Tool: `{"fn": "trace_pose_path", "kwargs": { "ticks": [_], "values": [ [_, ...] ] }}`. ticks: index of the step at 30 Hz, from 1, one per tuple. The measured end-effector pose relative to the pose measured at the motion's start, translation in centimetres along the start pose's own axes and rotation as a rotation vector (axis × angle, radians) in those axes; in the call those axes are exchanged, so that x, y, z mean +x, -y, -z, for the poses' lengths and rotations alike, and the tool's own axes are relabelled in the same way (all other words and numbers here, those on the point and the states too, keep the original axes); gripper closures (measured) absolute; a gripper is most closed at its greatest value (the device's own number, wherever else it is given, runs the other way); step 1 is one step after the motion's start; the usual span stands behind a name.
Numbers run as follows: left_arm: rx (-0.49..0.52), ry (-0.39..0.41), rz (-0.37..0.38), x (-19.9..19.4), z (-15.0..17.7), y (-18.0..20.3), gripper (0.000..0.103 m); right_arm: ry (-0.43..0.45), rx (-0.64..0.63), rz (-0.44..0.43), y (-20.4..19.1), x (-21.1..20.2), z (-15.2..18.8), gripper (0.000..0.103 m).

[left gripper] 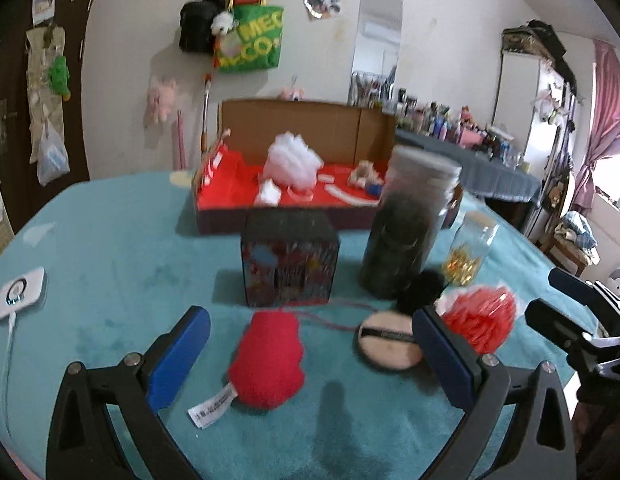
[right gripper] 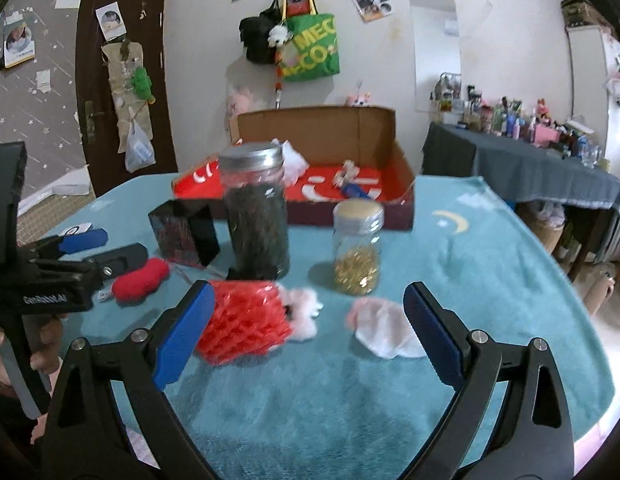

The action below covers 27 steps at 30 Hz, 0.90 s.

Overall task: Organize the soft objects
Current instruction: 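Move both tools back toward the red sponge and red mesh net, then grasp the red sponge with the left tool while the right tool grasps the red mesh net, then lift and carry the red sponge and red mesh net over the box with both tools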

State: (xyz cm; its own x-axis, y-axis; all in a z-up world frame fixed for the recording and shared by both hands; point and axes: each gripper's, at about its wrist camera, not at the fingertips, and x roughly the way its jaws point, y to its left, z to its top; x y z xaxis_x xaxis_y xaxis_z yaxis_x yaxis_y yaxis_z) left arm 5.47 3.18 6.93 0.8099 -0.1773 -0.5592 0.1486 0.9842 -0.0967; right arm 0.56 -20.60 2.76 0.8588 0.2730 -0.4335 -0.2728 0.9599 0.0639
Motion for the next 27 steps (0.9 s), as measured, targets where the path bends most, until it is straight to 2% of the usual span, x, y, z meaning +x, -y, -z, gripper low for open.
{"fn": "trace_pose_path", "kwargs": {
  "ticks": [12, 14, 16, 17, 18, 19, 21, 22, 24, 25, 27],
  "values": [
    [-0.045, -0.108, -0.047, 2.5, 0.6, -1.5, 0.001, -0.068, 0.045, -0.115, -0.1, 2.1, 0.6, 0.006],
    [-0.05, -0.129, -0.05, 2.9, 0.8, -1.7, 0.008, -0.085, 0.054, -0.138, -0.1, 2.7, 0.9, 0.006],
    [-0.046, -0.159, -0.055, 3.5, 0.9, -1.8, 0.031, -0.104, 0.058, -0.164, -0.3, 3.3, 1.2, 0.006],
    [-0.046, -0.18, -0.044, 3.9, 1.1, -1.9, 0.038, -0.109, 0.057, -0.17, -0.4, 3.4, 1.2, 0.007],
    [-0.051, -0.197, -0.036, 4.1, 1.3, -1.9, 0.051, -0.114, 0.053, -0.178, -0.6, 3.7, 1.4, 0.007],
    [-0.04, -0.184, -0.055, 4.0, 1.4, -1.8, 0.058, -0.115, 0.05, -0.187, -0.7, 3.8, 1.5, 0.007],
    [-0.02, -0.175, -0.045, 3.7, 1.3, -1.6, 0.058, -0.107, 0.038, -0.213, -1.1, 3.9, 1.7, 0.019],
    [-0.023, -0.177, -0.026, 3.6, 1.3, -1.6, 0.059, -0.11, 0.034, -0.236, -1.2, 3.9, 1.8, 0.046],
    [-0.034, -0.173, 0.002, 3.4, 1.2, -1.5, 0.06, -0.105, 0.043, -0.256, -1.1, 3.8, 1.7, 0.052],
    [-0.032, -0.17, 0.009, 3.2, 1.1, -1.4, 0.06, -0.09, 0.043, -0.264, -1.0, 3.5, 1.6, 0.063],
    [-0.027, -0.162, 0.017, 3.0, 0.9, -1.1, 0.061, -0.06, 0.057, -0.263, -0.6, 2.9, 1.3, 0.067]
  ]
}}
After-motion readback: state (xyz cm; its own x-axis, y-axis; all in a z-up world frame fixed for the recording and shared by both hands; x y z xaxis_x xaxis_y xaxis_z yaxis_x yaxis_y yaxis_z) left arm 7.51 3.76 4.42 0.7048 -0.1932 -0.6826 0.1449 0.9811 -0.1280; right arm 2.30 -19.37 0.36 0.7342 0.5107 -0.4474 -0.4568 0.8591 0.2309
